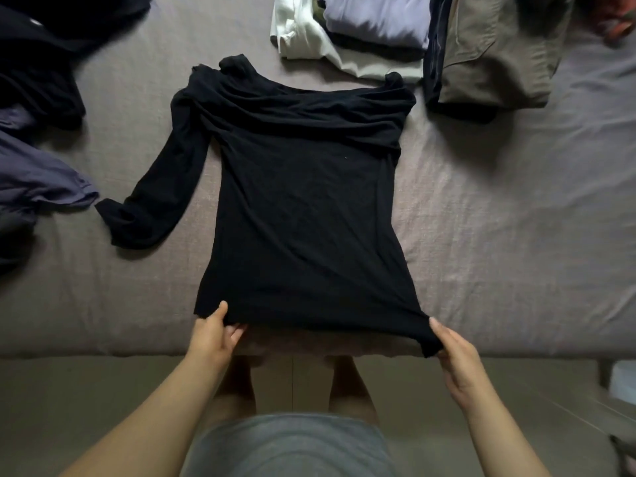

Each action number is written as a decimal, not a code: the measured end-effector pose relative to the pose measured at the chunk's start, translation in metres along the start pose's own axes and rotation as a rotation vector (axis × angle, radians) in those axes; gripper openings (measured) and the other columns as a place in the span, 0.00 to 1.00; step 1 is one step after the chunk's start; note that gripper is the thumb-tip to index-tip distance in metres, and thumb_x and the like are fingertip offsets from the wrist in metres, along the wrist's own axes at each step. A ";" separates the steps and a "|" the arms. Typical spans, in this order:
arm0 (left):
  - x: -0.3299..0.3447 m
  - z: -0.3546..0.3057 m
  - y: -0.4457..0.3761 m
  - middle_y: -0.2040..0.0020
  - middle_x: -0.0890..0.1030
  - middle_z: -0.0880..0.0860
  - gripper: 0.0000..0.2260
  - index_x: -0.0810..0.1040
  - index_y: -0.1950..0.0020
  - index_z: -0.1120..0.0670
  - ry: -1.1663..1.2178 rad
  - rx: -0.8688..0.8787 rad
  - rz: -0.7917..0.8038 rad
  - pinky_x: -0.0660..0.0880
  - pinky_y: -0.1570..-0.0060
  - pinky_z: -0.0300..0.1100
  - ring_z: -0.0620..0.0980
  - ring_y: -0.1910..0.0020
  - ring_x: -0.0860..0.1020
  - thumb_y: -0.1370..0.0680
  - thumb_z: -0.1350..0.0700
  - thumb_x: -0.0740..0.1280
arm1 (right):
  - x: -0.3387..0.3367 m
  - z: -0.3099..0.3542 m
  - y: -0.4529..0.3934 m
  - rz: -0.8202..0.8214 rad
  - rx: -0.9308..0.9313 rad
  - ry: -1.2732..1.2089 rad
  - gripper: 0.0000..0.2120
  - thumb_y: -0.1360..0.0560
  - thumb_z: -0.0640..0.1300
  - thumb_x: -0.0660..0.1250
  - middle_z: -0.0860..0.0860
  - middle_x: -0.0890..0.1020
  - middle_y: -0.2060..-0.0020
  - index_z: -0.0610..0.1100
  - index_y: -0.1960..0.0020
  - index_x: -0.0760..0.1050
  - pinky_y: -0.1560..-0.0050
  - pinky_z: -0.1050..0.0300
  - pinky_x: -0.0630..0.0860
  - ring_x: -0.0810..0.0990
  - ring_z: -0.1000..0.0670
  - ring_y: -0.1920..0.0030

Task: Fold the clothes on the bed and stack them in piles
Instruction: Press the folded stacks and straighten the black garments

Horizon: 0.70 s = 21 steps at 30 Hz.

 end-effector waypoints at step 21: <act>0.005 0.026 -0.003 0.37 0.78 0.54 0.23 0.71 0.34 0.57 -0.179 -0.055 0.298 0.69 0.33 0.47 0.51 0.37 0.75 0.28 0.58 0.71 | 0.066 0.010 -0.038 -0.004 -0.024 0.683 0.19 0.29 0.48 0.75 0.47 0.82 0.50 0.43 0.42 0.75 0.44 0.49 0.77 0.80 0.48 0.49</act>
Point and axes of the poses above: each hand's wrist, its own y-axis away from the middle knuckle, its own x-axis out of the palm, z = x × y, the point moved 4 cm from there along -y, towards the middle knuckle
